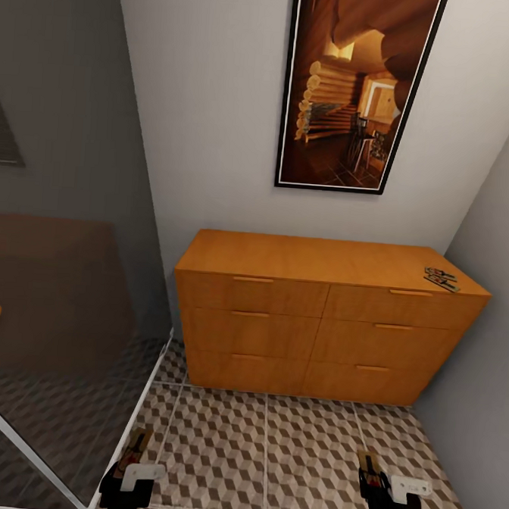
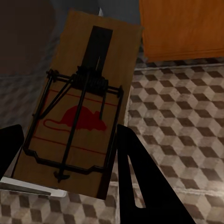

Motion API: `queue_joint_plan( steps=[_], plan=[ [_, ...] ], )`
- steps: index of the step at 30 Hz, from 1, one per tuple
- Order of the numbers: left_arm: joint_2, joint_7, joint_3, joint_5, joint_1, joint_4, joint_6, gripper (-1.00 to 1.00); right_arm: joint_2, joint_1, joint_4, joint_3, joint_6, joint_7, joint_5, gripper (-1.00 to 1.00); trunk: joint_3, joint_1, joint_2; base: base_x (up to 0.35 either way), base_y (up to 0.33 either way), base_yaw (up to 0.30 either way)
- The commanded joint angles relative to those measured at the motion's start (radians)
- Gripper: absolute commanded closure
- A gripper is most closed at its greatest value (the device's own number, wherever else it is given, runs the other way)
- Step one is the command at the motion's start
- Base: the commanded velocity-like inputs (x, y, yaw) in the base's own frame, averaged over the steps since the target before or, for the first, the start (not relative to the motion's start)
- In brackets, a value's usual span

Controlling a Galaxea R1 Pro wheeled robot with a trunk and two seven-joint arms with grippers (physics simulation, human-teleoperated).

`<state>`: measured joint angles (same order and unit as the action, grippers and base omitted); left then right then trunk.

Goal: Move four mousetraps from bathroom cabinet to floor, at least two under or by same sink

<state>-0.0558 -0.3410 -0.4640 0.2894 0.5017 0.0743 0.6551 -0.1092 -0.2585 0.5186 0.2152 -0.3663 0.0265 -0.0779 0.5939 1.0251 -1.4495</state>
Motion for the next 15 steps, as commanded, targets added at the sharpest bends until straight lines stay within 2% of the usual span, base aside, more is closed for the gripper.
queue_joint_plan(
  steps=[1, 8, 15],
  plan=[
    [-0.001, -0.004, -0.008, 0.004, 0.001, 0.004, 0.004, 1.0, 0.001, -0.001, -0.001, 0.006, -0.003, 0.006, -0.005, 1.0, 0.001, 0.0, -0.001, 0.0, 0.0, 0.0],
    [-0.001, -0.001, -0.008, 0.004, 0.001, 0.004, 0.004, 1.0, 0.001, -0.001, -0.011, 0.006, -0.002, 0.002, -0.004, 1.0, 0.001, 0.0, -0.001, 0.0, 0.0, 0.031],
    [-0.001, 0.0, -0.008, 0.006, 0.001, 0.004, 0.004, 1.0, 0.002, -0.001, -0.022, 0.007, -0.002, -0.044, -0.003, 1.0, 0.001, 0.0, -0.001, 0.0, 0.0, 0.209]
  ],
)
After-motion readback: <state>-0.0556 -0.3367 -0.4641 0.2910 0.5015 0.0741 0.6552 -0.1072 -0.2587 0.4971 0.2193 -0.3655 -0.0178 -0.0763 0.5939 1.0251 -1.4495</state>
